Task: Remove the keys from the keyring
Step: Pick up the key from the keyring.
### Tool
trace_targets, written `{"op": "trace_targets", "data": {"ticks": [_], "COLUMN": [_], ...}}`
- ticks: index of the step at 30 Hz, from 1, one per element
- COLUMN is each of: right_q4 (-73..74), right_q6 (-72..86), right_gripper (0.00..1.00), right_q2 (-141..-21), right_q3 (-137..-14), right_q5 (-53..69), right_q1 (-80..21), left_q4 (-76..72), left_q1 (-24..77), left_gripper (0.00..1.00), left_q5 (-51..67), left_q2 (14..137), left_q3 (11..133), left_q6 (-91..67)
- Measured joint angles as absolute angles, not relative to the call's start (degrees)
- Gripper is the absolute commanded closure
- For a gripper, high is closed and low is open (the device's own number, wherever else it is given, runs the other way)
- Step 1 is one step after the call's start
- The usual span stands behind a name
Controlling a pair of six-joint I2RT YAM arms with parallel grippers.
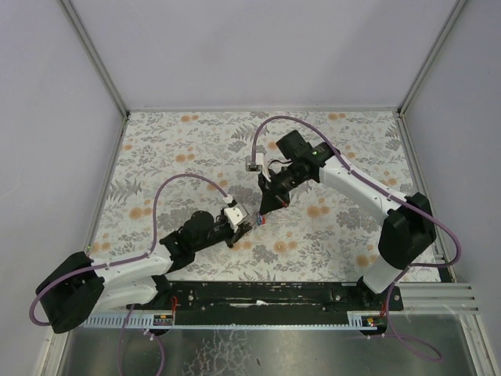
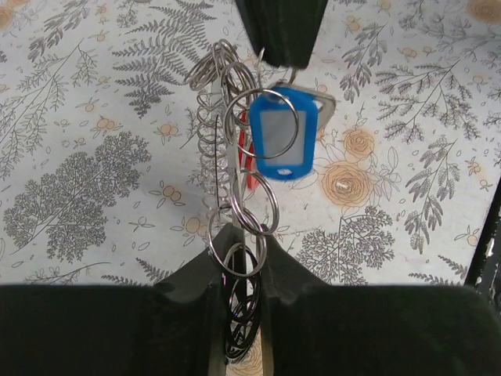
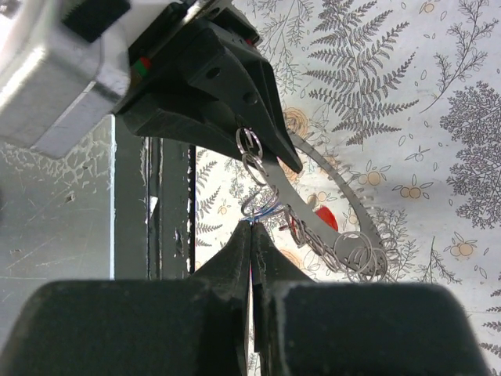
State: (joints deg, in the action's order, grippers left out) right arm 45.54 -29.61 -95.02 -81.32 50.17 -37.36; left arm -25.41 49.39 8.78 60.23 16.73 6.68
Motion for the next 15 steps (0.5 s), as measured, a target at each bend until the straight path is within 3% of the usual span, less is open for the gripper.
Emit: {"op": "trace_targets", "data": {"ticks": [3,9,15], "right_q4": [44.53,42.98,42.33], "right_q6": [-28.58,-27.11,-26.24], "right_gripper": [1.00,1.00,1.00], "right_q2": [-96.07,-98.32,-98.76], "right_q3": [-81.14,-81.14,-81.12], "right_q5": [50.06,49.95,50.24], "right_q1": [-37.32,-37.01,-36.99], "left_q4": [-28.21,-30.37,-29.50], "left_q1": [49.39,49.34,49.34], "left_gripper": [0.82,0.55,0.52], "left_q5": [8.78,8.08,6.17], "left_q2": [60.75,61.10,54.24], "left_q3": [15.59,14.48,13.78], "left_q6": [5.65,2.98,-0.14]}}
